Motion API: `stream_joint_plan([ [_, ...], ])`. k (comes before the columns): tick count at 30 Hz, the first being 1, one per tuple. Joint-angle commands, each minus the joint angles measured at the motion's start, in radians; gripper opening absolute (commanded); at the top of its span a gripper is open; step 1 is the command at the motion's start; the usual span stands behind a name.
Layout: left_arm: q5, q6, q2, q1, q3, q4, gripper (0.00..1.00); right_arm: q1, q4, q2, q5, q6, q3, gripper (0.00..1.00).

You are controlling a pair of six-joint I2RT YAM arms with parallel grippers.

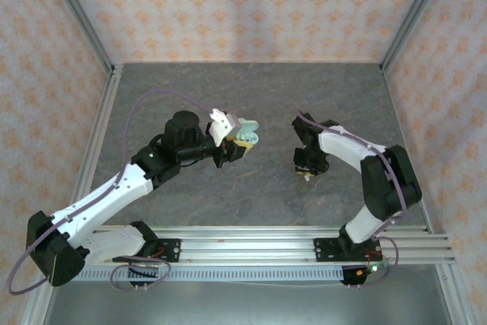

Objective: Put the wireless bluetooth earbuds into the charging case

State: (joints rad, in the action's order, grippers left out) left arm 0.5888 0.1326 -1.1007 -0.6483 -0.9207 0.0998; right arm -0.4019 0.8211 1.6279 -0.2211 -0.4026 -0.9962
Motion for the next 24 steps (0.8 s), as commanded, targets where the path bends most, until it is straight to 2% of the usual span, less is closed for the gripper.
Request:
stream_joint_plan([
  [1,-0.022,0.015,0.000,-0.004,0.007,-0.015,0.29,-0.009,0.009,0.024,0.064,0.001,-0.037,0.27],
  [11,-0.027,0.022,-0.004,-0.005,0.014,-0.016,0.29,-0.015,0.032,0.053,0.088,0.004,-0.046,0.27],
  [24,-0.024,0.027,-0.012,-0.005,0.006,-0.014,0.29,-0.027,0.079,-0.063,0.137,-0.012,-0.055,0.29],
])
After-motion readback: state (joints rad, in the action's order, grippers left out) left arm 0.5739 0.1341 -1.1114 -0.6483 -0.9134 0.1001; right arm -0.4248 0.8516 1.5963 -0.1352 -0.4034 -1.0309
